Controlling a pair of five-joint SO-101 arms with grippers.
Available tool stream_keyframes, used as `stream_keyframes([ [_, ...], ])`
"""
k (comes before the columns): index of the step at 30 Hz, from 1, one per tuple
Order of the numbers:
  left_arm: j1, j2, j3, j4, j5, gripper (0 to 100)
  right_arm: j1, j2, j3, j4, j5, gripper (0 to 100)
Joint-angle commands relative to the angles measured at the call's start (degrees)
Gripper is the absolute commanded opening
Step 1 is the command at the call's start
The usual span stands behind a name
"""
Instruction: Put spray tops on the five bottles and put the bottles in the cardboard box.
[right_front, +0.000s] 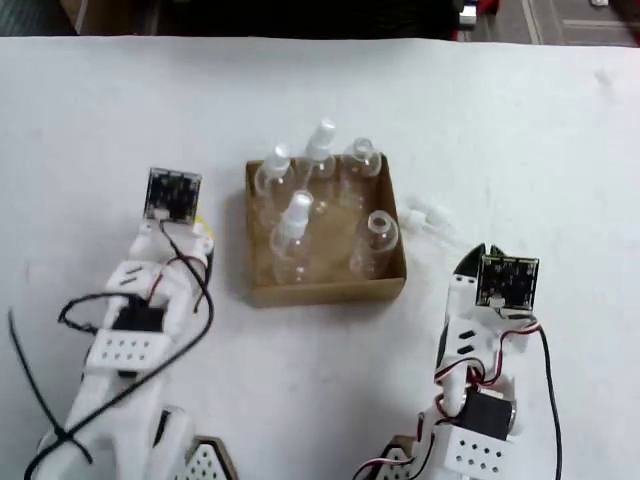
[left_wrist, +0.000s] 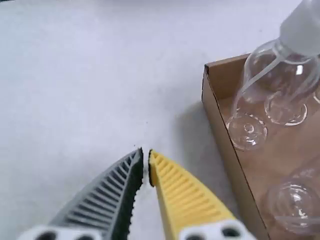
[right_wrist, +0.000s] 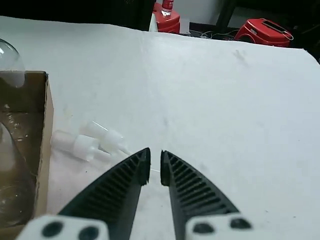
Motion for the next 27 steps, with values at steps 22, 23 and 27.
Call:
stream_keyframes([
  [22, 1.5, 4.0, -4.6, -2.2, 1.8, 2, -3.6, -0.3, 0.4, -0.7, 1.3, 2.5],
  [23, 1.5, 4.0, -4.6, -2.2, 1.8, 2, -4.0, -0.3, 0.4, 0.0, 1.3, 2.5],
  [27, 1.5, 4.0, -4.6, -2.2, 1.8, 2, -4.2, -0.4, 0.4, 0.2, 1.3, 2.5],
])
